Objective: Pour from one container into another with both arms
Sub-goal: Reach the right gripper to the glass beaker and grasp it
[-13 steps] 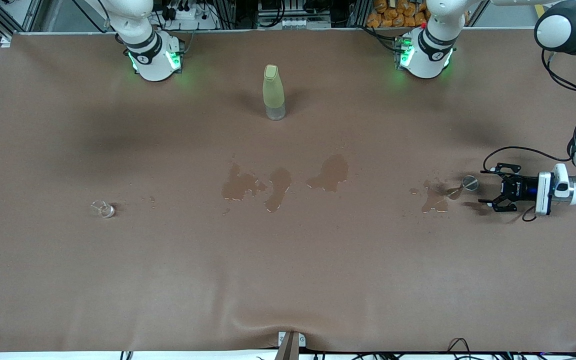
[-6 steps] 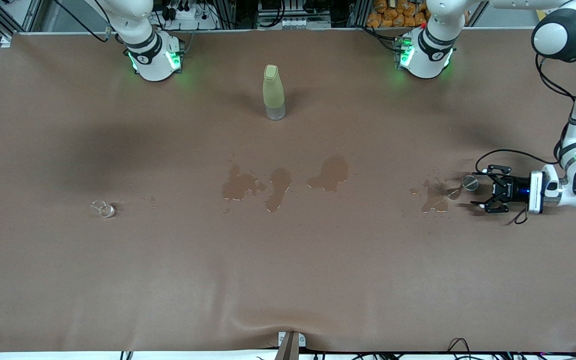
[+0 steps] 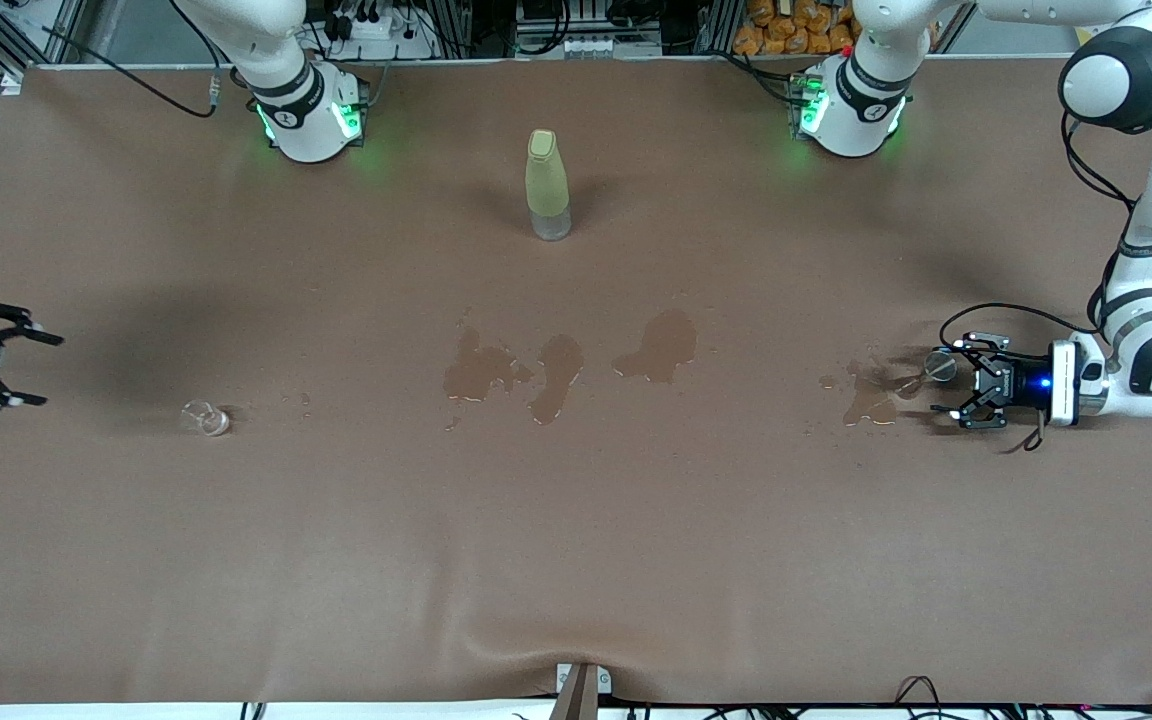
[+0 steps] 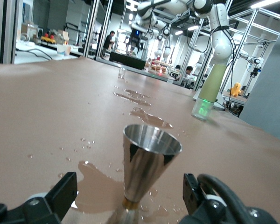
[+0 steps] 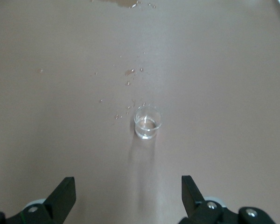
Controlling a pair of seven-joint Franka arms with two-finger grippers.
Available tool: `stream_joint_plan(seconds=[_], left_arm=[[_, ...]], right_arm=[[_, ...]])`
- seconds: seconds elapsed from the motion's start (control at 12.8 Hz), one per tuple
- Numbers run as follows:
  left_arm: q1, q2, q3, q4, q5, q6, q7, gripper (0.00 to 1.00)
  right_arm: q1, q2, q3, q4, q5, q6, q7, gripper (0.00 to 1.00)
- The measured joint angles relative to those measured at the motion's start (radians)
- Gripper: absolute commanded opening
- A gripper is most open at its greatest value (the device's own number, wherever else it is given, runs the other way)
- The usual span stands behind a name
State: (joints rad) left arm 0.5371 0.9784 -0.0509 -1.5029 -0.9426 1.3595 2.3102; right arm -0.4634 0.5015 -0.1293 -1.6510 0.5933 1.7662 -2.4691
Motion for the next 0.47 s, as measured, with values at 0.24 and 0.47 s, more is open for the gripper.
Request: stream_joint_plan(seconds=[0.24, 0.47], left_arm=[[0.001, 0.008, 0.0, 0.0, -0.005, -0.005, 0.044, 1.0], [0.001, 0.029, 0.0, 0.0, -0.006, -0.007, 0.091, 1.0]], right_arm=[[-0.012, 0.106, -0.002, -0.001, 0.127, 0.003, -0.107, 1.0], [-0.014, 0.176, -0.002, -0.001, 0.226, 0.003, -0.187, 1.0]])
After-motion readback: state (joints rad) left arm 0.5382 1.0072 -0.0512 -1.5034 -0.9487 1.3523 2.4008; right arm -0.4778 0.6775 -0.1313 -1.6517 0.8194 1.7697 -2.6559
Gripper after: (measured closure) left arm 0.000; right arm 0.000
